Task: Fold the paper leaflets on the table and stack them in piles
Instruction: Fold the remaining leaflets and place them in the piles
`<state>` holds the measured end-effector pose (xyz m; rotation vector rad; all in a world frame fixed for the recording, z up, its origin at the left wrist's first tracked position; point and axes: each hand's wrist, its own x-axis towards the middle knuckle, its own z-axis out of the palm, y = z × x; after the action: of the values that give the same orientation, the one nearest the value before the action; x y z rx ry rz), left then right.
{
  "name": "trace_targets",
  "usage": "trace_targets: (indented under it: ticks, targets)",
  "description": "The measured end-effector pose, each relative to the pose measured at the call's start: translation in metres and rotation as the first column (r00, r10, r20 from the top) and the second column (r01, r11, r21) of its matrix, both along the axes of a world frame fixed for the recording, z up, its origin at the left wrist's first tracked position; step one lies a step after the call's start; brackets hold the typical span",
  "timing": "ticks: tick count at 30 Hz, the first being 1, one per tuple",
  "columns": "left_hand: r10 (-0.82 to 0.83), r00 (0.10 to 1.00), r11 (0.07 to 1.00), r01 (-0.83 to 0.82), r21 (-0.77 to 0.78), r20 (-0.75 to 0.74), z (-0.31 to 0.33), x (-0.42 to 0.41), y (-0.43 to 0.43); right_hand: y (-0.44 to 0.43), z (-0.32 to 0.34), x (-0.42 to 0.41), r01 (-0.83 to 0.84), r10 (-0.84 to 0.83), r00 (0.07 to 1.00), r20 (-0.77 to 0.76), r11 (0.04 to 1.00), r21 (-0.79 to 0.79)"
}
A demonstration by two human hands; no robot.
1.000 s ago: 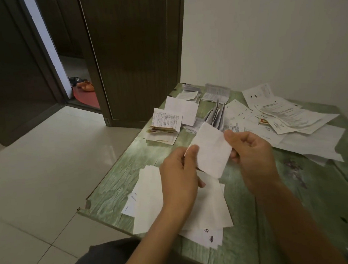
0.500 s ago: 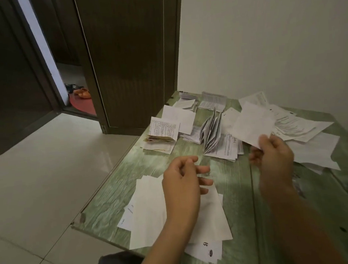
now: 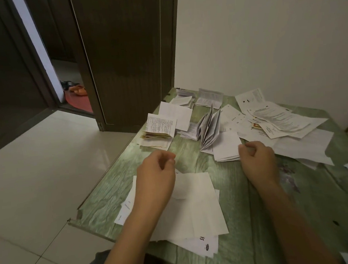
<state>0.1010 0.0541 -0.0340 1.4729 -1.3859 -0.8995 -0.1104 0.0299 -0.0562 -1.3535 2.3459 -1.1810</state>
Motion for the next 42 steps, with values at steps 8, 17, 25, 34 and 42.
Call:
trace_targets:
  ticks: [8, 17, 25, 34, 42]
  targets:
    - [-0.480, 0.656, 0.877, 0.364, 0.313, 0.583, -0.008, 0.018, 0.012, 0.008, 0.013, 0.031, -0.019, 0.018, 1.000, -0.008, 0.774, -0.633]
    - [-0.393, 0.660, 0.917, 0.329, 0.224, 0.640, -0.009, 0.017, 0.004, 0.020, 0.006, 0.060, -0.475, 0.522, 0.848, 0.090, 0.825, -0.305]
    - [-0.203, 0.758, 0.972, 0.231, 0.035, 0.620, -0.001, 0.023, 0.000, 0.019, 0.005, 0.056, -0.456, 0.510, 0.835, 0.208, 0.852, -0.257]
    - [0.154, 0.883, 0.977, -0.069, 0.202, -0.444, 0.019, 0.029, 0.008, 0.020, 0.017, 0.054, -0.778, 0.584, 0.215, 0.783, 0.587, -0.224]
    - [0.091, 0.874, 0.928, 0.100, 0.360, -0.478, 0.017, 0.032, 0.008, 0.025, 0.012, 0.068, -0.684, 0.501, 0.441, 0.745, 0.724, -0.082]
